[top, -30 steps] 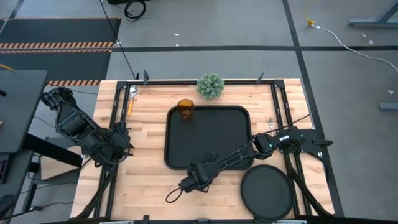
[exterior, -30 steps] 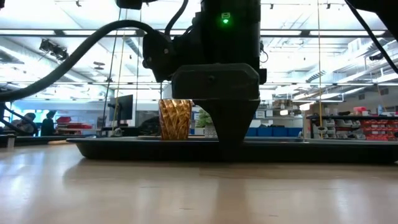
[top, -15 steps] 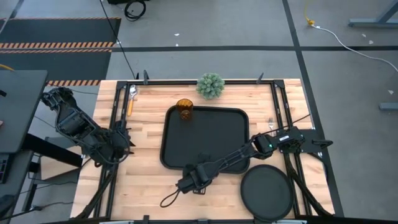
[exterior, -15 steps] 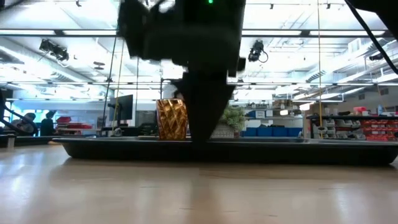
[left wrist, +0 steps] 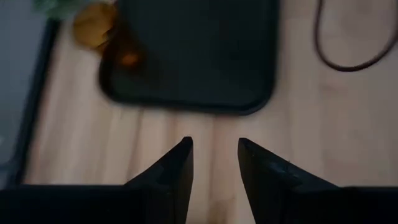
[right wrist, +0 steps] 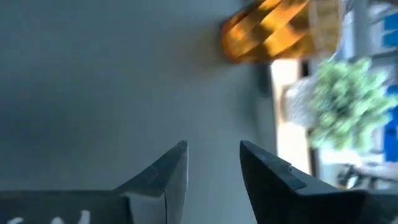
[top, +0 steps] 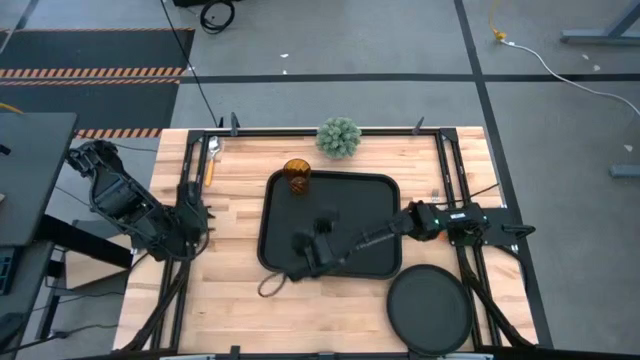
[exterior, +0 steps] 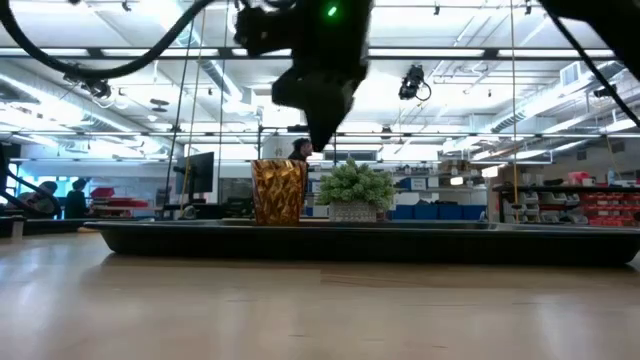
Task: Pick and place plate/cup/fork/spoon on tray
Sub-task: Adjust the brown cup on the black serving tray
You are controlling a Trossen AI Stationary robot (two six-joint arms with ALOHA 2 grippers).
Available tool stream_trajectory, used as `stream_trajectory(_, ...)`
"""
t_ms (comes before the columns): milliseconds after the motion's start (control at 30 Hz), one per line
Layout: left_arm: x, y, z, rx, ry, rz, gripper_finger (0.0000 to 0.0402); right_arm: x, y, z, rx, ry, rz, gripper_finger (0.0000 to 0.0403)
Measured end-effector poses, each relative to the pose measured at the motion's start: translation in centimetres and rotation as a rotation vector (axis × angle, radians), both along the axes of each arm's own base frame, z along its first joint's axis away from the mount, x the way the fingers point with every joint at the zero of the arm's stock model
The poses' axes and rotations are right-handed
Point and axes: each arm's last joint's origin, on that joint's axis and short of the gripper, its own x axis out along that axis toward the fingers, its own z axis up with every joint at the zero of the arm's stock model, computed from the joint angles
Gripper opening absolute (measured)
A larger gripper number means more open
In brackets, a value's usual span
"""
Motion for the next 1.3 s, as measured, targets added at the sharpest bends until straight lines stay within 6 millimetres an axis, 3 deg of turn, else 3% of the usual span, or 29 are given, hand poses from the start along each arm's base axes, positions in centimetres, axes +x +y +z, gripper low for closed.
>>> stream_trajectory(233,-0.3,0.3,-0.9,0.004,0.042,0.076,0.0133,1.5,-7.1,-1.4,-0.092,0.065,-0.074,0.0151)
stream_trajectory(500,-0.2,-0.2,-7.1,0.108,0.257,0.039,0.0133,1.7,-12.7,-2.2,-0.100,0.127,-0.157,0.0150)
stream_trajectory(667,-0.6,0.3,-10.5,0.206,0.353,0.048,0.0133,2.2,-14.4,-2.2,-0.114,0.187,-0.062,0.0150)
stream_trajectory(867,-0.9,0.6,-12.7,0.242,0.376,0.079,0.0133,3.3,-16.0,-2.2,-0.122,0.251,0.091,0.0150)
stream_trajectory(1100,0.2,-0.8,-15.4,0.103,0.305,-0.013,0.0133,4.6,-17.5,-2.0,-0.147,0.197,0.158,0.0150)
stream_trajectory(1300,0.5,-1.9,-16.9,0.008,0.266,-0.043,0.0132,5.1,-17.1,-2.0,-0.126,0.143,0.175,0.0142)
